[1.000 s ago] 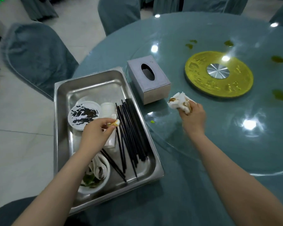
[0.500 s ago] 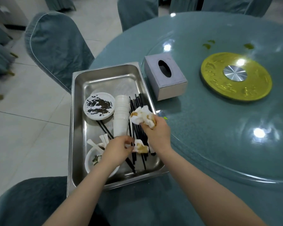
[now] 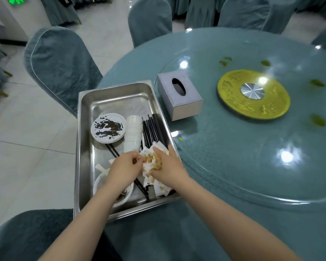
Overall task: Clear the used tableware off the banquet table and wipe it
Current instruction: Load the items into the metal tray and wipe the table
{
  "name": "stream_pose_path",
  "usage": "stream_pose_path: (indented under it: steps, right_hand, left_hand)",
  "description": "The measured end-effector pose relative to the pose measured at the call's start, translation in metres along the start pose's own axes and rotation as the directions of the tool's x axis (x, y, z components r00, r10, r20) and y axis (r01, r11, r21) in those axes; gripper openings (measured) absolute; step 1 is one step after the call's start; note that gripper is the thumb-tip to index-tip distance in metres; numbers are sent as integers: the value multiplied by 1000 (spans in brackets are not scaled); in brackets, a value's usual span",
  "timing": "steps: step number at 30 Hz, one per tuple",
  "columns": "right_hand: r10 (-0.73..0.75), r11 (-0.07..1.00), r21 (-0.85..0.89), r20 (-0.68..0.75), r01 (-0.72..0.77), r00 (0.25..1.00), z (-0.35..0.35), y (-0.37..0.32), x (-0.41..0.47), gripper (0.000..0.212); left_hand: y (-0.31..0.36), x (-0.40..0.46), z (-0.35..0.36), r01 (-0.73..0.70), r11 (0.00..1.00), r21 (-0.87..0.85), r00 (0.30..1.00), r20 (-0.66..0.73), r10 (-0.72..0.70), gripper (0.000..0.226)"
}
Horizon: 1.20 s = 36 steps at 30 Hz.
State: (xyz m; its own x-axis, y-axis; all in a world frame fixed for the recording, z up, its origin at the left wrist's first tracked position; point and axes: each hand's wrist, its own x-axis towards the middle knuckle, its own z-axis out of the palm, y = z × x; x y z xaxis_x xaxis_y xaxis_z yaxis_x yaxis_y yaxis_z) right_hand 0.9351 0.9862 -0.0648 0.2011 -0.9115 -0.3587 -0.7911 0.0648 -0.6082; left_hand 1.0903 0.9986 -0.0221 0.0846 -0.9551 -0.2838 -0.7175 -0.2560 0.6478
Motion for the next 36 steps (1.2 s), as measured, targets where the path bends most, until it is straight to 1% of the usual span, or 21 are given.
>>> stream_pose_path:
  steps: [2,5,8,10,13,16,18,22,25,27,29,30,32,33,34,36]
  right_hand:
    - [-26,999,17,-32,27,999,-11,-1,-5,80]
    - [-64,994,82,-170,78,983,-32,4,-9,66]
    - [-8,995,88,-294,35,956,-55,21,-6,46]
    - [24,999,40,-328,-11,945,-65,37,3,37]
    - [32,998,-49,-307,-49,951,-68,58,27,35]
    - [-32,991,-136,-270,-5,962,-62,69,54,36]
    - [-63,989,-149,-272,23,960,-57,72,68,36]
    - [-117,972,-224,-235,64,965,-52,77,90,29]
    - [-78,982,-185,-273,27,959,-55,76,99,24]
    - [-43,997,-70,-358,19,933,-59,68,99,19]
    - [-66,991,74,-431,108,900,-62,50,98,14]
    - [-110,980,101,-431,170,896,-63,40,99,14]
    - [-195,958,120,-392,260,899,-66,24,102,20]
    - [-212,951,127,-391,280,896,-71,19,105,24]
    - [-220,949,120,-416,292,883,-79,18,111,25]
    - [-234,956,46,-474,289,849,-97,23,122,19]
  left_hand:
    - [10,0,1,-9,1000,-3,1000,-1,9,19]
    - [24,6,2,-26,999,-38,1000,-1,26,19]
    - [35,15,4,-29,998,-61,1000,-2,29,19]
    - [39,19,5,-39,998,-59,999,-8,38,21]
    - [41,26,10,-21,997,-72,1000,1,21,22]
    - [38,31,13,23,994,-105,1000,7,-22,20]
    - [34,32,13,42,990,-134,999,0,-42,20]
    - [27,35,9,74,986,-151,997,-23,-78,19]
    - [23,37,7,59,987,-151,996,-59,-69,19]
    - [22,39,8,37,986,-165,995,-83,-51,18]
    - [22,42,10,27,981,-190,994,-102,-47,18]
    - [22,43,12,28,978,-206,993,-106,-51,18]
    - [23,46,15,26,972,-235,993,-102,-51,19]
    - [24,46,16,24,969,-244,994,-98,-50,19]
    - [25,47,16,23,968,-250,994,-96,-48,20]
    - [28,48,17,18,968,-252,995,-92,-43,21]
